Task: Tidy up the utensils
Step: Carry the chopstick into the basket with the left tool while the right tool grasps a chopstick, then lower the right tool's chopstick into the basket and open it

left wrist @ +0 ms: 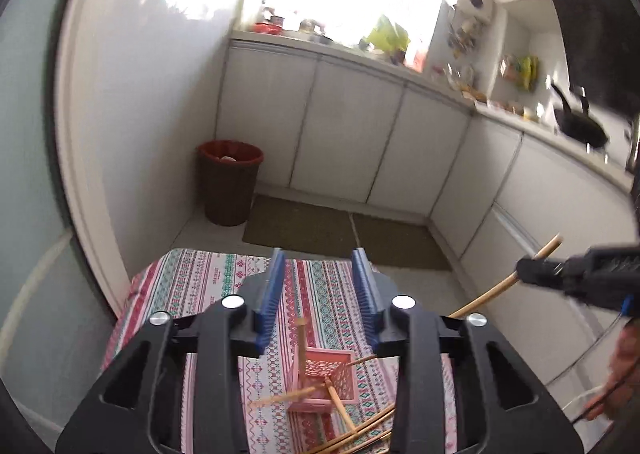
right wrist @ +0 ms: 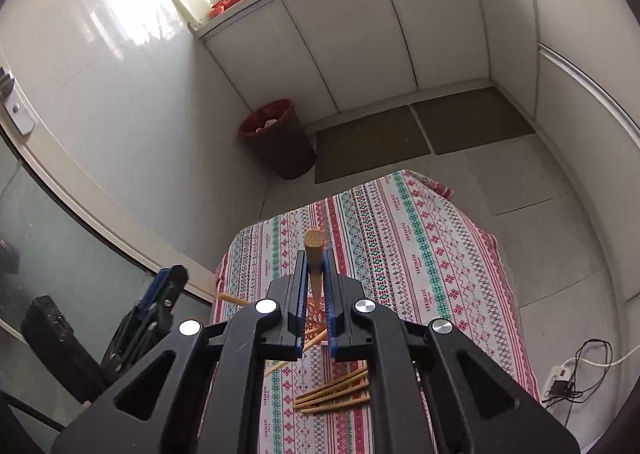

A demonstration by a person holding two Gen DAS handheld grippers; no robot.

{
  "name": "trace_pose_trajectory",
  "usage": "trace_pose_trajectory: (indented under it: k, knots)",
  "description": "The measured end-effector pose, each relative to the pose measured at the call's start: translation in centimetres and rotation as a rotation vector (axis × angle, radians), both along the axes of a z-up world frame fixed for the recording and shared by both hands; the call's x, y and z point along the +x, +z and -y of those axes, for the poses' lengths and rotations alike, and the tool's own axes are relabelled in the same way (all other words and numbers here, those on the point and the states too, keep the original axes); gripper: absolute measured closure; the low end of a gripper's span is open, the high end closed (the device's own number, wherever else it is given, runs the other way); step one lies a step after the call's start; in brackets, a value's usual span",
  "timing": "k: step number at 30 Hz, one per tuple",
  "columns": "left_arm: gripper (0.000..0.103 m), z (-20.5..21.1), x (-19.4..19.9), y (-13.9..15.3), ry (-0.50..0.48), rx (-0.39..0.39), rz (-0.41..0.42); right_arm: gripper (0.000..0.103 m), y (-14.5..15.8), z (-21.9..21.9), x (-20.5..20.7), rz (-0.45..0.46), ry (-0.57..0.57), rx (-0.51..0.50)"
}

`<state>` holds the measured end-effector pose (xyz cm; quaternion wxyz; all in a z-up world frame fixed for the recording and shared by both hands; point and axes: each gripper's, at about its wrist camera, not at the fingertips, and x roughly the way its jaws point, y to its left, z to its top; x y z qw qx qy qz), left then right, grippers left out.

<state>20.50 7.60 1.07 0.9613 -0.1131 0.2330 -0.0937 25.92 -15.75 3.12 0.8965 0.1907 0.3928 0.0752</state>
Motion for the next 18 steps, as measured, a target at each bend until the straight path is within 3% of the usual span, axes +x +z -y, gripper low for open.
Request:
trace_pose_trajectory:
  k: [5,11,14,18]
  knots:
    - [0.067,-2.1,-0.5,1.1,0.021,-0.062,0.001,0.095,-0.9,-1.6,0.9,-0.002,0.01,-0.035]
    - [0.066,-2.6,-0.1,0.8,0.024,-0.069,-0.028,0.095,-3.0,-3.4,2.3,-0.005,0.004,-0.065]
    - [0.061,-2.5,0.1,0.8,0.028,-0.052,-0.039,0.089,-4.4,-4.0,2.9,-0.008,0.014,-0.063]
    - [0.056,-2.1,-0.1,1.1,0.032,-0.019,-0.039,0.071,-4.7,-3.9,2.4,-0.004,0.016,-0.063]
